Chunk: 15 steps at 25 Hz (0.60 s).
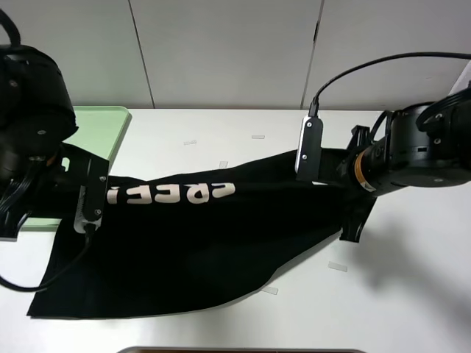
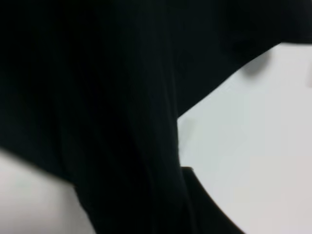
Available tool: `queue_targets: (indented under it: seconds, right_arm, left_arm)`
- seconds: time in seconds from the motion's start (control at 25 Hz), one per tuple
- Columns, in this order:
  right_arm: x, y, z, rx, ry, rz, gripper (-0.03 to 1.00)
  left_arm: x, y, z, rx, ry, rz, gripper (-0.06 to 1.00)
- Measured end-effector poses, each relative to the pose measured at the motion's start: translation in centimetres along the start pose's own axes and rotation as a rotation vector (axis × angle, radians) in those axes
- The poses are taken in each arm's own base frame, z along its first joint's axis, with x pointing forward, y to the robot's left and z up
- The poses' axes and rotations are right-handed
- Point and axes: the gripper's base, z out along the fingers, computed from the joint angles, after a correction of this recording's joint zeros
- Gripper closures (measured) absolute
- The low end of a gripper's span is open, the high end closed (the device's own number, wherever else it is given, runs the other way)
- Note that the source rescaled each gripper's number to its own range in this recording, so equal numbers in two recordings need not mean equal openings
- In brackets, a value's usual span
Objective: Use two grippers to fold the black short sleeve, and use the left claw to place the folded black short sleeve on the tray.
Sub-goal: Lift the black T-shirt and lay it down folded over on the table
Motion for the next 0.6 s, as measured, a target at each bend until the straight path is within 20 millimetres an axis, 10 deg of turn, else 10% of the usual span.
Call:
queue_targets:
  seconds: [0.24, 0.44, 0.6]
  right_arm:
    - [1.2, 1.0, 0.1, -0.050, 0.091, 0.073, 0.88]
    - [4.0, 1.8, -0.3, -0.113, 0.360, 0.170, 0.13]
    - [4.6, 2.2, -0.6, -0.144, 0.445, 0.210, 0.00]
  left_arm:
    - [-0.5, -1.3, -0.1, 0.147, -0.059, -0.023, 0.90]
    - [0.6, -1.7, 0.2, 0.179, 0.050, -0.008, 0.31]
    - [0.6, -1.7, 0.2, 0.176, 0.054, -0.035, 0.00]
